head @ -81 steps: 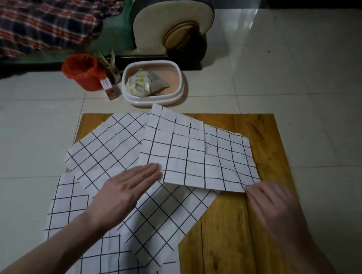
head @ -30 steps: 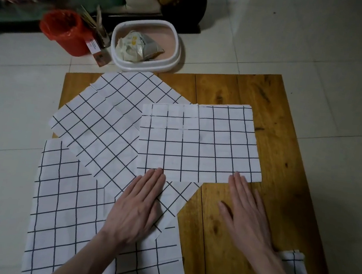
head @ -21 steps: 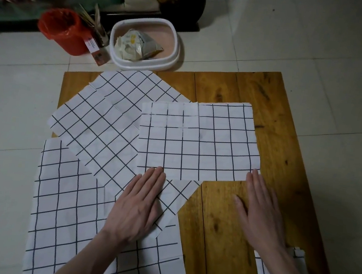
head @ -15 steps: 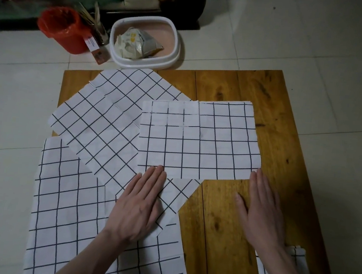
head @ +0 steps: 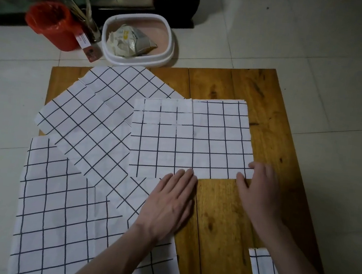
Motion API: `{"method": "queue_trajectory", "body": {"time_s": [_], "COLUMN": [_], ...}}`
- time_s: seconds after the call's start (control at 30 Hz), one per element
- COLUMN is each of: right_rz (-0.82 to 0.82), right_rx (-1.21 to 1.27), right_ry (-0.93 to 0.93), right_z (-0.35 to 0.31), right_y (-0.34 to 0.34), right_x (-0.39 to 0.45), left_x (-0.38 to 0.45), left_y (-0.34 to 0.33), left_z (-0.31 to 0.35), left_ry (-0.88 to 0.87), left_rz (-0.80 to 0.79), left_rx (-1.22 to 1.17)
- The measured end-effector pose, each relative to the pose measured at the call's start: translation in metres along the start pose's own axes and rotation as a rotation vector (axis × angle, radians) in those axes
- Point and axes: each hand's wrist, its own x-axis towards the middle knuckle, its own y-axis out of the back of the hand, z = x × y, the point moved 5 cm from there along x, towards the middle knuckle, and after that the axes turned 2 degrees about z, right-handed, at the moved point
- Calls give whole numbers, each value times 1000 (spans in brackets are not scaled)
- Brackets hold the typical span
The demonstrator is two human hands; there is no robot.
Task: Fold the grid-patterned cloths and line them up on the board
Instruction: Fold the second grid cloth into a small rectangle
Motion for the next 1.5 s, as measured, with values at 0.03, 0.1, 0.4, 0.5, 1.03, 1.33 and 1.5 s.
{"method": "queue_trajectory", "body": {"time_s": [0.03,0.1,0.4,0.5,1.03,1.33,1.5], "right_rz": [3,11,-38,36,188,94,92], "right_rx": [3,3,296,496,798,766,672], "right_ry": [-47,-123,-302,-275,-238,60,253], "right_z": [0,-1,2,-3,-18,-68,-98], "right_y": [1,2,-7,-2,60,52,35], "right_x": [2,5,6,0,-26,-43,-47], "left_x": [1,0,0,0,9,0,-16], "left_y": [-1,-4,-3,-3,0,4,16], "left_z": [2,4,7,9,42,35,-11], "left_ry": [11,26,59,76,19,-56,135], "left_rz": [0,-7,-25,-37,-61,-31,51], "left_rx": [4,2,-18,-34,-64,-92,-117]}}
